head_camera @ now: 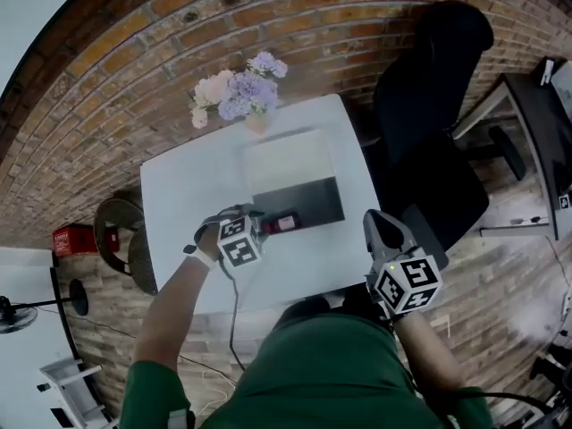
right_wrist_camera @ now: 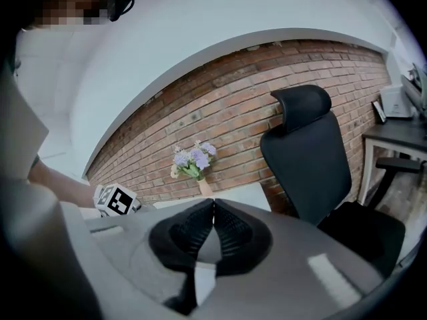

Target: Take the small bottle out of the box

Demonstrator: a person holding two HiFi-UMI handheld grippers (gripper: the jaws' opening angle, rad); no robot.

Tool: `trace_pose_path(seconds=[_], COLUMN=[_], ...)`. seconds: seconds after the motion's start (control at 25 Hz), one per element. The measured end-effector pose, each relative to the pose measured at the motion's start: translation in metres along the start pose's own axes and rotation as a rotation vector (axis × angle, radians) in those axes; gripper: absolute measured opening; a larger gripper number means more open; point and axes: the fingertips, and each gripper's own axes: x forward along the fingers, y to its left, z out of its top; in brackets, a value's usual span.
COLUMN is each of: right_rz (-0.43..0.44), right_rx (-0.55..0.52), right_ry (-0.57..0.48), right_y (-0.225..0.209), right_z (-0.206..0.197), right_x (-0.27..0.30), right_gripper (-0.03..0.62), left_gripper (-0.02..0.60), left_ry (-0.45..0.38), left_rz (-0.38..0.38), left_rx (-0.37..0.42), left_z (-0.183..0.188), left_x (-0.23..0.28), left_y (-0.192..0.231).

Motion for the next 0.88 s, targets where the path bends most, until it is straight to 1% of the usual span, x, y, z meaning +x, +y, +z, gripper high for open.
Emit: trace_pose_path(seconds=[0.08,0.24,0.32,0.44,0.6,0.72,0.88], right_rz=[-0.007,-0.035,-0.055,-0.067,-0.075,-0.076,-0.075], right_rx=[0.010,0.036,0.063,0.097,0.116,0.123,0.137], right_ry=[0.007,0.011,0.013,0.015,0.022,0.028,0.035], right_y=[-0.009,-0.030,-0.040,-0.053,-0.064,-0.070,-0.077], right_z=[-0.003,-0.007,-0.010,-0.014,-0.019,-0.022,-0.026], right_x=[-0.001,-0.004,-0.009,-0.014,-0.015,-0.016,-0.018], right_gripper=[0.003,0.003,0.003,0.003,0.003,0.003,0.003], left_gripper=[0.184,0.173,0.170,0.170,0.172,0.172,0.172], left_ry=[0.050,0.144,0.188,0.226,0.248,0.281,0.325], left_rz=[-0.060,-0.122,-0.167,-0.227,-0.242,-0.252,-0.279], left_rx=[0.021,0.077,0.105,0.130,0.155,0.180,0.183], left_z=[-0.002,-0.012,-0.016,-0.016,-0.013,-0.015,-0.016], left_x=[0.013,0.033,0.037,0.041,0.050,0.056,0.062], left_y=[0.000,0.005,0.002,-0.005,-0.006,-0.006,-0.007])
